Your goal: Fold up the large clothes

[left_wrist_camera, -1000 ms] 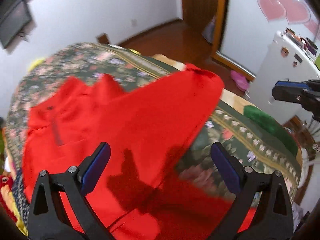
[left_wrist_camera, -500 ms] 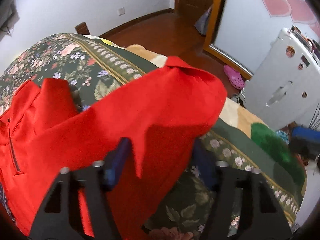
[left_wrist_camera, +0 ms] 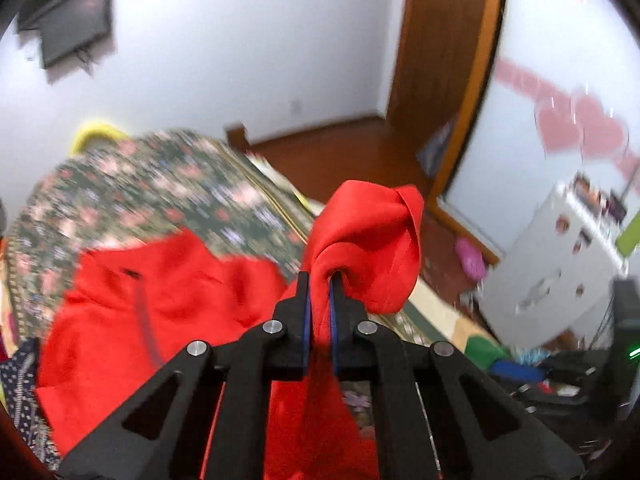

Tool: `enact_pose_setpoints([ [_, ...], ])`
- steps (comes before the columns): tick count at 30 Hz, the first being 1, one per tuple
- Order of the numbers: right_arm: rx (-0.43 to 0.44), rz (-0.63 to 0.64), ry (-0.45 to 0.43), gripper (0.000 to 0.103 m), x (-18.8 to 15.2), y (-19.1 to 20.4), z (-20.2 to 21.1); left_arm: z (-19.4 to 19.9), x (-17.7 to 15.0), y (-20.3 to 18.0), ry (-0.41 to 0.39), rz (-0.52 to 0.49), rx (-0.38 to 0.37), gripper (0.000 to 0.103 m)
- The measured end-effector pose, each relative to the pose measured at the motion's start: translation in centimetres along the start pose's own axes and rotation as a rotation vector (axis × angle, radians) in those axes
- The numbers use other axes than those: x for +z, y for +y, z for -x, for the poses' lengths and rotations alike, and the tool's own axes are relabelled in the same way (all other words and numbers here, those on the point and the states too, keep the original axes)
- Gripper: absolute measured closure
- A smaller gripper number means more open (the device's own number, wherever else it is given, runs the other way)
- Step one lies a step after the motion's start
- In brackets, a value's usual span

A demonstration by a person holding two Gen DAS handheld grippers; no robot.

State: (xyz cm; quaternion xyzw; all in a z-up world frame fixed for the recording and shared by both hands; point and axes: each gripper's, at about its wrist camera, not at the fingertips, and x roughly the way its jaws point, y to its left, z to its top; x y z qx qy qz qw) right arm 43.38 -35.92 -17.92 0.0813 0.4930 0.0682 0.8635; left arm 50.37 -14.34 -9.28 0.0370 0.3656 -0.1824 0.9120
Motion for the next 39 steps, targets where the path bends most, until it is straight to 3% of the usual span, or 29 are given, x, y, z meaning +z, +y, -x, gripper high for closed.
enact_pose_setpoints([
  [6, 0.024, 0.089, -0.04, 0.094, 1.6, 5.1, -0.3, 8.3, 1.0, 7.0, -0.159, 0.073, 0.103, 0.097],
  [14, -0.034, 0.318, -0.057, 0.094, 3.3, 13.7, -4.6, 13.0, -5.2, 17.6, -0.204, 0.215, 0.26, 0.097],
  [19, -0.046, 0.368, 0.04, 0.094, 3.5, 15.5, -9.6, 12.9, -11.5, 24.3, -0.126, 0.34, 0.294, 0.097],
  [23, -0.117, 0.39, 0.124, 0.094, 2.9, 15.5, -13.4, 11.8, -17.5, 27.7, -0.019, 0.398, 0.324, 0.097],
  [27, -0.16, 0.423, 0.115, 0.094, 2.0, 15.7, -13.8, 10.1, -22.9, 29.7, 0.071, 0.468, 0.287, 0.096],
  [34, -0.249, 0.489, 0.102, 0.094, 1.1, 16.6, -13.7, 8.4, -29.6, 30.0, 0.194, 0.517, 0.307, 0.092],
  [38, -0.244, 0.462, 0.095, 0.094, 1.1, 15.9, -13.2, 7.6, -32.7, 30.8, 0.255, 0.594, 0.285, 0.069],
  [39, -0.238, 0.456, 0.095, 0.094, 1.0, 15.7, -13.1, 7.6, -33.2, 30.8, 0.25, 0.601, 0.276, 0.068],
])
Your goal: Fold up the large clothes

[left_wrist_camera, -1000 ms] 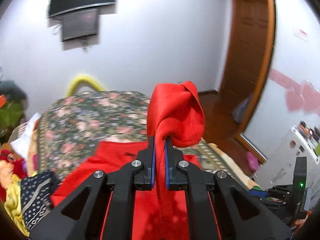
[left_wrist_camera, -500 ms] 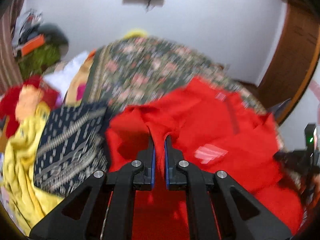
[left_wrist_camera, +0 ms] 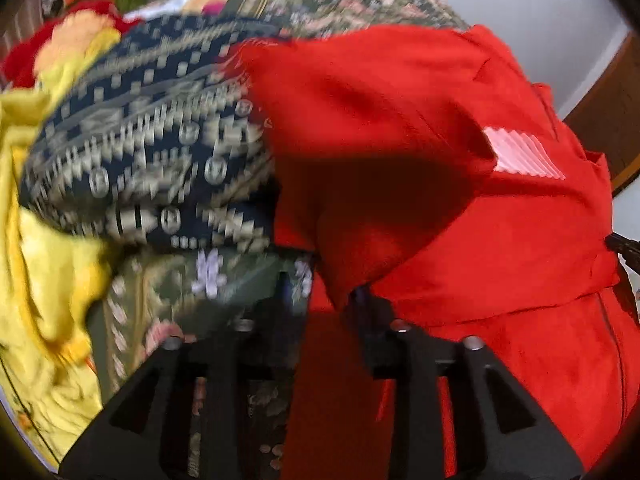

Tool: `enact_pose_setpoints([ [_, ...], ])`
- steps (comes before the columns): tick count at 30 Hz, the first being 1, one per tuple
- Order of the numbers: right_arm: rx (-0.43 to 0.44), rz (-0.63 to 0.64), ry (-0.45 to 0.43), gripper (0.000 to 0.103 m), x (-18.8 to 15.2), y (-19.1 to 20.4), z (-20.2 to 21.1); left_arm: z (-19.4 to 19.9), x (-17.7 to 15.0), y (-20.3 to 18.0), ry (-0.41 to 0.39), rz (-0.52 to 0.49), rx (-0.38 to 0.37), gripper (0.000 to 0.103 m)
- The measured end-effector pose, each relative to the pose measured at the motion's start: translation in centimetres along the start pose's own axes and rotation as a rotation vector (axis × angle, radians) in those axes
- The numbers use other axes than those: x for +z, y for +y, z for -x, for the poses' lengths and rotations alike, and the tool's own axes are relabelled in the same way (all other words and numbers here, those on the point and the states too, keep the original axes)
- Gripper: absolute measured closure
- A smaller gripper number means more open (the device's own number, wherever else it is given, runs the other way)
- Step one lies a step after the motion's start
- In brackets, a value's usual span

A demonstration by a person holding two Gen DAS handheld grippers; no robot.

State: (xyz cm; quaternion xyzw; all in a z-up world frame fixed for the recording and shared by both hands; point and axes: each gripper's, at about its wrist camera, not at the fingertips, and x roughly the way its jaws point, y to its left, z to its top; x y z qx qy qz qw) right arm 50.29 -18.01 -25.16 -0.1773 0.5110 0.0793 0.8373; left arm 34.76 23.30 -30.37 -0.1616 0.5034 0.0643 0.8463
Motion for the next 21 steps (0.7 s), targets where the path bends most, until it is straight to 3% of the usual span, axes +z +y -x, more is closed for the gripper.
enact_pose_setpoints([
  [4, -0.012, 0.0, 0.005, 0.093, -0.7, -0.3, 0.2, 0.0, -0.4, -0.4, -0.014, -0.032, 0.028, 0.066],
  [5, -0.029, 0.001, 0.006, 0.079, -0.9, -0.5, 0.3, 0.0, -0.5, -0.5, -0.015, -0.037, 0.037, 0.062],
  [6, -0.061, -0.001, 0.006, 0.044, -0.9, -0.7, 0.2, 0.0, -0.5, -0.6, -0.013, -0.039, 0.044, 0.06],
  [8, -0.154, -0.006, -0.023, 0.003, -1.5, -1.4, 0.3, 0.3, -0.9, -0.7, -0.01, -0.043, 0.047, 0.05],
  [11, -0.058, -0.066, -0.012, 0.003, -2.1, -3.1, -0.1, 1.1, -1.5, -0.6, -0.001, -0.059, 0.05, 0.043],
  [14, 0.021, -0.129, 0.006, 0.003, -2.2, -4.7, 0.1, 2.3, -2.0, -0.3, 0.02, -0.07, 0.051, 0.042],
  [21, 0.047, -0.091, -0.048, 0.003, -1.4, -4.5, 2.7, 6.4, -0.5, -0.3, -0.036, -0.104, 0.085, 0.041],
])
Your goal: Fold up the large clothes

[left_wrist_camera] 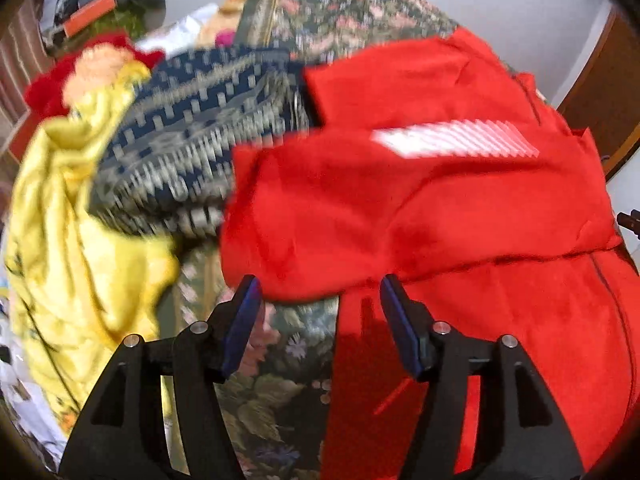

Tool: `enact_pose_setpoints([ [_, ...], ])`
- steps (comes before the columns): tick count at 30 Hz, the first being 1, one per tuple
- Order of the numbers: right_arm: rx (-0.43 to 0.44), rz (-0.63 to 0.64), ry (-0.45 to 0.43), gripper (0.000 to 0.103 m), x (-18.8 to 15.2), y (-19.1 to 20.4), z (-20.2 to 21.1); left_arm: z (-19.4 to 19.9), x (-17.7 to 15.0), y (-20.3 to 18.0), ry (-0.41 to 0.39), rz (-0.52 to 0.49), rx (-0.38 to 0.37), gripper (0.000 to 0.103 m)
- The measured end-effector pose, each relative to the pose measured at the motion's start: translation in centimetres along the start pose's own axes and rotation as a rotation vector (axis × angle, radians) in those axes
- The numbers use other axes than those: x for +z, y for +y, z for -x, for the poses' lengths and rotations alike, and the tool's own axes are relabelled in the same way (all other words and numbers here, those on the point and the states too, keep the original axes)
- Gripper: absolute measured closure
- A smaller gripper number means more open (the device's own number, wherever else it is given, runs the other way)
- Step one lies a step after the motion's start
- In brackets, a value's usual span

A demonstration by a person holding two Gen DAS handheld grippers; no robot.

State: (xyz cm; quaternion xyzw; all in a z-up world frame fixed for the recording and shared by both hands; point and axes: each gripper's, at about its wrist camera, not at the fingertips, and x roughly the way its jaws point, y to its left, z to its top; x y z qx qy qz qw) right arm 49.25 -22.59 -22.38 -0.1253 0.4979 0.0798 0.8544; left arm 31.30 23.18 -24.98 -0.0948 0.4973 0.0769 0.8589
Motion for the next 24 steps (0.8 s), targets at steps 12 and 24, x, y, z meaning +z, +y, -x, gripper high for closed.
enact_pose_setpoints([
  [12, 0.15, 0.001, -0.182, 0.003, 8.1, 1.8, 5.1, 2.6, 13.1, -5.6, -0.161, -0.132, -0.018, 0.023],
  [24, 0.247, 0.008, -0.094, 0.003, 16.7, 4.0, -4.1, -7.6, 21.8, -13.6, -0.097, -0.286, -0.048, 0.016],
])
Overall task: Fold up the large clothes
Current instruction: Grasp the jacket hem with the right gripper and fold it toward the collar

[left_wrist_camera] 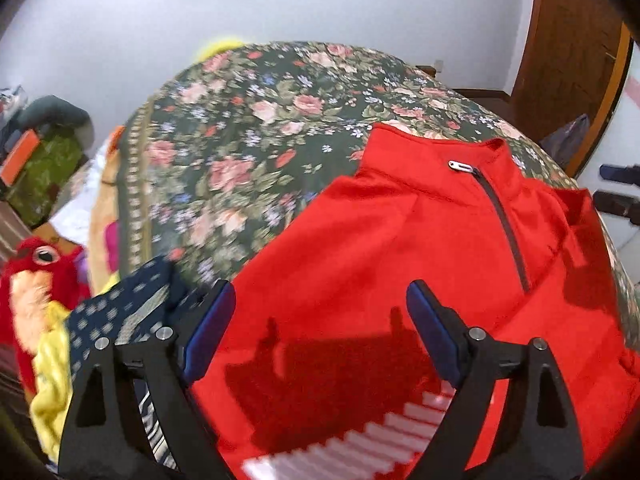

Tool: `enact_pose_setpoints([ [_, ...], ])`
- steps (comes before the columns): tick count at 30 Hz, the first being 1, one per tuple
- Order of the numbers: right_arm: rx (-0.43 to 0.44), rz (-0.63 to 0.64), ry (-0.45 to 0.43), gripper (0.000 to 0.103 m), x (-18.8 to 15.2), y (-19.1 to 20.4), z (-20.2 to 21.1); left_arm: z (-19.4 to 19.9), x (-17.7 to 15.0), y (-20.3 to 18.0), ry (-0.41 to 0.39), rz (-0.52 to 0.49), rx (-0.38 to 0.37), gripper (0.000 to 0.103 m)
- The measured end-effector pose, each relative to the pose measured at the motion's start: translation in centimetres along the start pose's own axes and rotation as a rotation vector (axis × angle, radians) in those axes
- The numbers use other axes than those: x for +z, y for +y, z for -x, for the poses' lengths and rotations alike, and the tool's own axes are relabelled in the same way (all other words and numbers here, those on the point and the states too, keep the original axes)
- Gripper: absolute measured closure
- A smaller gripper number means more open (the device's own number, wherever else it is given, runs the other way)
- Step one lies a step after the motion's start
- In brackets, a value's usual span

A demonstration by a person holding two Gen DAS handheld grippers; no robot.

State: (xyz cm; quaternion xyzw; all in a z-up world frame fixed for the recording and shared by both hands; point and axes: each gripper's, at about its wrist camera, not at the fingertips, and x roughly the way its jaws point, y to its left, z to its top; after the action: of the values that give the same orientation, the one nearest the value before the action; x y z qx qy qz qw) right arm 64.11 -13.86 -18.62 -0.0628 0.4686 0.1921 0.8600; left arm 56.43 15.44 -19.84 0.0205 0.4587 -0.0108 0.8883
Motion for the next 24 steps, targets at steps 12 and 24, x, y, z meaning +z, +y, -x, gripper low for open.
enact_pose_setpoints([
  [12, 0.189, -0.221, 0.128, 0.021, 4.1, -3.8, -12.6, -11.6, 4.0, 3.9, 0.11, 0.243, -0.18, 0.015],
  [24, 0.201, -0.174, 0.0, 0.093, 3.6, -1.3, -9.5, -8.5, 3.4, 1.0, 0.053, 0.139, -0.121, 0.102],
])
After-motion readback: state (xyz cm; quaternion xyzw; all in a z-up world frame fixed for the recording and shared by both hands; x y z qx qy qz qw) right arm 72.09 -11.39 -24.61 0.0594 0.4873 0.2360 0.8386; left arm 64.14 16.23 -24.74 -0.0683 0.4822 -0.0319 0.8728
